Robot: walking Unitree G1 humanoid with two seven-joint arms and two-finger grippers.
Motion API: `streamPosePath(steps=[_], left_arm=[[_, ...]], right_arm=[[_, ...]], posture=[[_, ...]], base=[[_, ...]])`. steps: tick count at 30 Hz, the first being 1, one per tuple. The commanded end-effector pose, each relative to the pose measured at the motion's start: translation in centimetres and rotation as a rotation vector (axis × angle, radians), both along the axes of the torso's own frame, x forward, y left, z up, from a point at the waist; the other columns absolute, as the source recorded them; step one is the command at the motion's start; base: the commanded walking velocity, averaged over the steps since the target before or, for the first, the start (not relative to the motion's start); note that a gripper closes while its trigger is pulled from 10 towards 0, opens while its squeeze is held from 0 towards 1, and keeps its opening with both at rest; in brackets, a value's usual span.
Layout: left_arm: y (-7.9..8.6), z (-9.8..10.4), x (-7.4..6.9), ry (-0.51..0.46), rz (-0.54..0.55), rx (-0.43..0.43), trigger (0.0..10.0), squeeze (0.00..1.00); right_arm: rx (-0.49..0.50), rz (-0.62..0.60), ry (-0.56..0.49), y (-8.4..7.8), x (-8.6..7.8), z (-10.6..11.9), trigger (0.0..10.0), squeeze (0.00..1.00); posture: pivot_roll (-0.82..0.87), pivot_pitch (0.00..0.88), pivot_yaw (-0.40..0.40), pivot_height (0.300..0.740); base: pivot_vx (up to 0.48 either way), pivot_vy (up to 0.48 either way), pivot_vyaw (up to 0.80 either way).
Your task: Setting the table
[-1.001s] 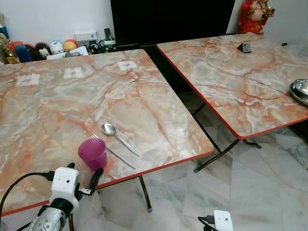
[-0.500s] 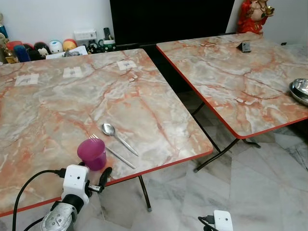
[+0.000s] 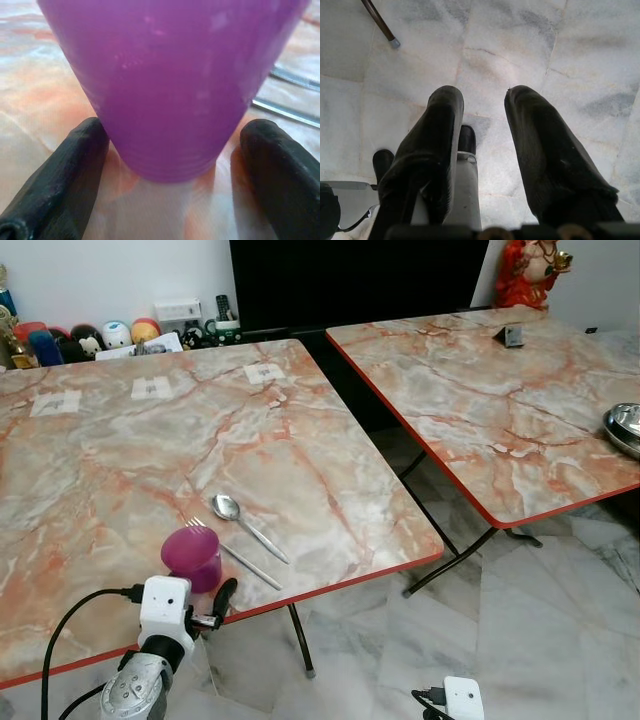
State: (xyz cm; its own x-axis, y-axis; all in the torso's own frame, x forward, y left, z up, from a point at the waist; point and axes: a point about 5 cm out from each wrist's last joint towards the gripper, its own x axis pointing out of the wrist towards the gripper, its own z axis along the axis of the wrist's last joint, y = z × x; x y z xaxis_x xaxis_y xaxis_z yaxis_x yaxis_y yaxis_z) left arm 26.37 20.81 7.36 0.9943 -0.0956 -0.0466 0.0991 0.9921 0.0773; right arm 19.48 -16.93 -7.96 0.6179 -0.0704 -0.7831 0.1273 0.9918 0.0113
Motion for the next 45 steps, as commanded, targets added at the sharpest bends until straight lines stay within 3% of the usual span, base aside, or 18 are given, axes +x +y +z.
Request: streamPosePath(steps=[1, 9, 22, 23, 25, 27, 28, 29, 31, 32, 33, 45], left_arm=[[0.2, -0.2, 0.1, 0.001, 0.021, -0.010, 10.0, 0.00], [0.5, 0.1, 0.6, -0.026, 0.084, -0.033, 10.0, 0.00], [-0.1, 0.2, 1.0, -0.054, 0.091, -0.066, 10.0, 0.00], [-0.2, 0.2, 1.1, -0.058, 0.093, -0.070, 9.0, 0.00], [-0.2, 0.3, 1.1, -0.064, 0.099, -0.072, 8.1, 0.00], [-0.1, 0.3, 1.1, -0.068, 0.102, -0.075, 7.8, 0.00], [-0.1, 0.4, 1.2, -0.076, 0.107, -0.082, 4.5, 0.00], [-0.1, 0.5, 1.2, -0.079, 0.109, -0.083, 2.7, 0.00], [-0.1, 0.5, 1.3, -0.081, 0.110, -0.084, 2.5, 0.00], [-0.2, 0.5, 1.3, -0.083, 0.110, -0.083, 1.9, 0.00], [-0.2, 0.5, 1.3, -0.083, 0.110, -0.084, 0.0, 0.00], [-0.2, 0.5, 1.2, -0.091, 0.113, -0.062, 0.0, 0.00]], right_arm=[[-0.010, 0.003, 0.008, -0.2, -0.2, -0.1, 10.0, 0.00], [-0.010, 0.006, 0.008, -0.2, -0.2, -0.1, 10.0, 0.00], [-0.011, 0.008, 0.009, -0.2, -0.2, -0.1, 10.0, 0.00], [-0.011, 0.008, 0.009, -0.2, -0.2, -0.1, 10.0, 0.00], [-0.011, 0.007, 0.010, -0.2, -0.2, -0.1, 10.0, 0.00], [-0.011, 0.009, 0.010, -0.2, -0.2, -0.1, 10.0, 0.00], [-0.011, 0.010, 0.010, -0.2, -0.2, -0.1, 10.0, 0.00], [-0.011, 0.011, 0.010, -0.2, -0.2, -0.1, 10.0, 0.00], [-0.012, 0.012, 0.010, -0.2, -0.2, -0.1, 10.0, 0.00], [-0.012, 0.013, 0.011, -0.2, -0.2, -0.1, 10.0, 0.00], [-0.012, 0.014, 0.011, -0.2, -0.2, -0.1, 10.0, 0.00], [-0.012, 0.013, 0.011, -0.2, -0.2, -0.1, 10.0, 0.00]], posture=[[0.06, 0.070, -0.016, 0.740], [0.06, 0.071, -0.017, 0.740], [0.05, 0.074, -0.018, 0.740], [0.05, 0.074, -0.020, 0.740], [0.05, 0.074, -0.020, 0.740], [0.05, 0.074, -0.020, 0.740], [0.05, 0.074, -0.020, 0.740], [0.05, 0.074, -0.021, 0.740], [0.05, 0.074, -0.021, 0.740], [0.05, 0.074, -0.021, 0.740], [0.05, 0.073, -0.021, 0.740], [0.05, 0.073, -0.021, 0.740]], base=[[0.000, 0.000, 0.00], [0.000, 0.000, 0.00], [0.000, 0.000, 0.00], [0.000, 0.000, 0.00], [0.000, 0.000, 0.00], [0.000, 0.000, 0.00], [0.000, 0.000, 0.00], [0.000, 0.000, 0.00], [0.000, 0.000, 0.00], [0.000, 0.000, 0.00], [0.000, 0.000, 0.00], [0.000, 0.000, 0.00]])
